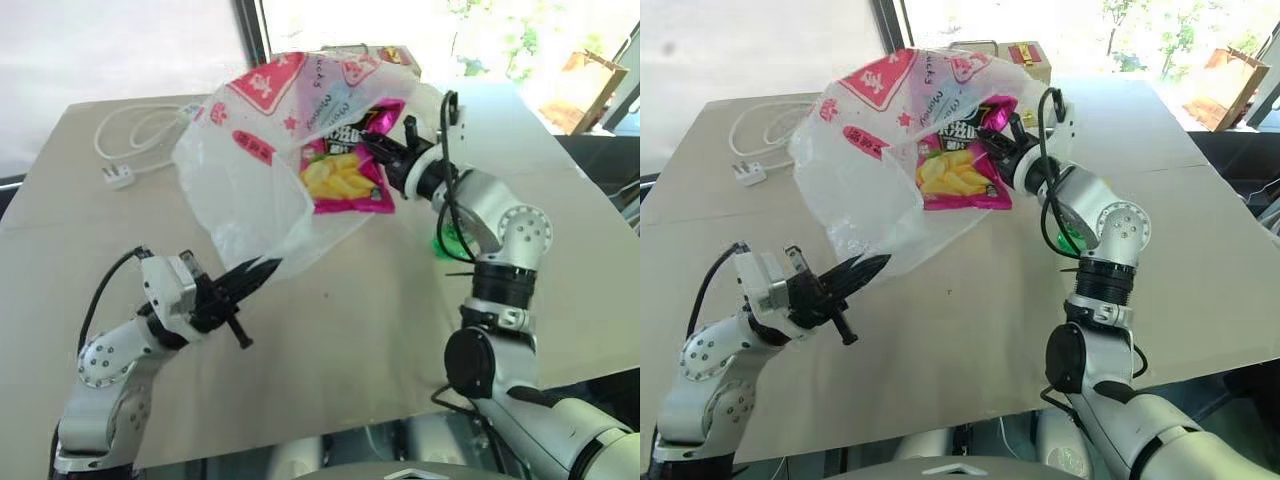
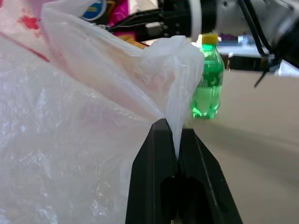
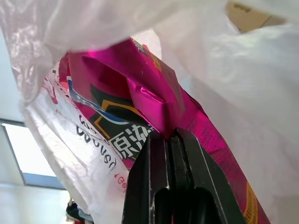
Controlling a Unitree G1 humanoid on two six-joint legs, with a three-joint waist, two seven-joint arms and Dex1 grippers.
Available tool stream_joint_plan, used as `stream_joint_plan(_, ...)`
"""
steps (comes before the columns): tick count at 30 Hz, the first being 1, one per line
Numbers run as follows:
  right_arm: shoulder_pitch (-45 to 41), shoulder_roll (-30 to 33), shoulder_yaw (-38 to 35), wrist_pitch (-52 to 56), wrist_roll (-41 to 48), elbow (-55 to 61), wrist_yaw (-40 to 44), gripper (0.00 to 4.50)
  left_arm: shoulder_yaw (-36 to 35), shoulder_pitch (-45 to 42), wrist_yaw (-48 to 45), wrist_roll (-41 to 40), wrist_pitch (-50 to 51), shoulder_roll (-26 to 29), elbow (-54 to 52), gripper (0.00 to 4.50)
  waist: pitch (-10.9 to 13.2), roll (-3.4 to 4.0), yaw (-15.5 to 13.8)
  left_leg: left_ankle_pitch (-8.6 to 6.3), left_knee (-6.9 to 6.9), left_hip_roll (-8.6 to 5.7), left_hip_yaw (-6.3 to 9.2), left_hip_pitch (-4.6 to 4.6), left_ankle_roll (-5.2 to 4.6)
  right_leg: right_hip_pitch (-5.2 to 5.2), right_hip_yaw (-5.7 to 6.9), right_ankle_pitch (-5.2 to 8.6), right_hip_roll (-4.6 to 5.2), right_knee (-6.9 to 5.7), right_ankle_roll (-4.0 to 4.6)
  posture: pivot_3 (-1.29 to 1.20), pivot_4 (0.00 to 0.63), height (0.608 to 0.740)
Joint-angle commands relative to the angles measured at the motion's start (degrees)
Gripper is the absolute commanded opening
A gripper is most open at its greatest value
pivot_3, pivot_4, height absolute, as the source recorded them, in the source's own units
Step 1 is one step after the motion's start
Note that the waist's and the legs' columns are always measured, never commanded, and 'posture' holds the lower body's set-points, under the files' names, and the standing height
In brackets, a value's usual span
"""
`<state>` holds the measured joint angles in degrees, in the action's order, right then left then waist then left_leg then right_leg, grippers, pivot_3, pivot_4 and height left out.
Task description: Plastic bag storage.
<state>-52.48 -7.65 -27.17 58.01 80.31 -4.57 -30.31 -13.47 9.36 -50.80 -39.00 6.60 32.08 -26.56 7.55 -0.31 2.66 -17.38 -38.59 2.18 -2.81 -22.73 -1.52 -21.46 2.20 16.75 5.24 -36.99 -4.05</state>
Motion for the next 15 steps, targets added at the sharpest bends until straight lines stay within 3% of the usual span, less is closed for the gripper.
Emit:
stream_joint_plan(1, 1.1, -9.0, 3.4, -4.6, 5.2, 1.5, -5.6, 0.06, 1.9, 1.5, 0.0, -8.6, 6.5, 0.2, -5.6, 0.0, 0.0, -0.01, 0.1, 0.0, 0.0, 0.0, 0.0, 0.01, 0.0, 0.0, 0.0, 0.0, 0.0, -0.01, 0.0, 0.0, 0.15, 0.74)
stream_joint_plan(3, 0.9, -9.2, 5.6, -6.4, 5.2, 0.1, -6.3, 0.06, 2.4, 2.1, 0.0, -11.7, 9.3, 0.4, -7.0, 0.0, 0.0, -0.01, 0.4, 0.0, 0.0, 0.02, 0.0, 0.02, 0.0, 0.0, -0.01, 0.0, -0.01, -0.02, 0.0, 0.0, 0.15, 0.74)
stream_joint_plan(6, 0.8, -7.4, 9.8, -6.4, 1.7, -3.7, -9.0, 0.75, 2.2, 1.4, 1.3, -15.6, 12.1, 0.0, -7.9, 0.0, 0.0, -0.02, 0.6, 0.0, -0.01, 0.02, 0.01, 0.04, 0.0, 0.01, -0.02, 0.0, -0.01, -0.07, 0.0, 0.0, 0.15, 0.74)
stream_joint_plan(9, 2.2, -3.3, 13.8, -2.2, 1.2, -4.1, -8.2, 1.95, 0.0, -1.2, 5.4, -19.2, 12.9, -2.0, -7.3, 0.0, 0.0, -0.02, 0.6, 0.01, -0.02, 0.01, 0.03, 0.05, 0.01, 0.01, -0.02, 0.0, -0.01, -0.1, 0.01, 0.0, 0.15, 0.74)
stream_joint_plan(10, 2.5, -1.8, 15.0, -0.6, 0.8, -3.7, -6.9, 2.58, -0.8, -2.0, 6.8, -20.6, 13.1, -2.7, -7.1, 0.0, 0.0, -0.05, 0.6, 0.01, -0.02, 0.01, 0.04, 0.04, 0.01, 0.01, -0.02, 0.0, -0.01, -0.09, 0.01, 0.0, 0.15, 0.74)
stream_joint_plan(14, 3.5, 6.3, 20.1, 6.4, -2.1, 0.0, 3.0, 4.43, -4.0, -4.2, 11.8, -24.0, 13.4, -4.8, -6.0, 0.0, -0.1, -0.1, 0.7, 0.01, -0.01, 0.0, 0.04, 0.04, 0.01, 0.01, -0.04, 0.0, -0.01, -0.05, 0.01, 0.0, 0.15, 0.74)
stream_joint_plan(15, 3.7, 8.5, 21.5, 7.7, -3.3, 1.4, 6.3, 4.47, -4.6, -4.4, 12.7, -24.3, 13.3, -5.2, -5.6, 0.0, -0.1, -0.11, 0.6, 0.02, -0.02, -0.03, 0.06, 0.0, 0.0, 0.01, -0.04, 0.0, 0.0, -0.03, 0.01, 0.0, 0.15, 0.74)
